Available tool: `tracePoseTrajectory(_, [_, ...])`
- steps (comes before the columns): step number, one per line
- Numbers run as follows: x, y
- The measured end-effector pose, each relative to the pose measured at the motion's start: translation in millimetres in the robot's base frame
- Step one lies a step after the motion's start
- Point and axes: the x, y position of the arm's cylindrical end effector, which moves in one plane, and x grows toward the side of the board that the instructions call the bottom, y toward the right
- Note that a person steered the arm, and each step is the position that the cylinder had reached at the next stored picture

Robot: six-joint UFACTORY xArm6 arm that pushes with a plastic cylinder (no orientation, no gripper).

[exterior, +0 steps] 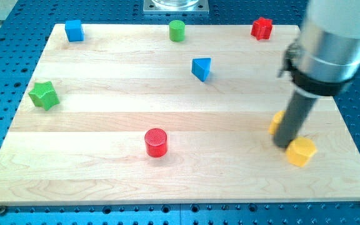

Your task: Move the red circle to the bottom center

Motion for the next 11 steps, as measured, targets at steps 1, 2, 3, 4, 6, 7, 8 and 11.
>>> tracePoseTrajectory(1, [10.1, 25.2])
tracePoseTrajectory(2, [-16.9, -69.1])
tracePoseTrajectory(3, [-30.5, -156.8])
tracePoseTrajectory(4, [-38.7, -226.8])
tracePoseTrajectory(6, [9.3, -245.3])
tracePoseTrajectory(7, [17.3, -234.1])
tracePoseTrajectory(8, [7.3, -227.7])
tracePoseTrajectory(11, [-25.7, -148.1])
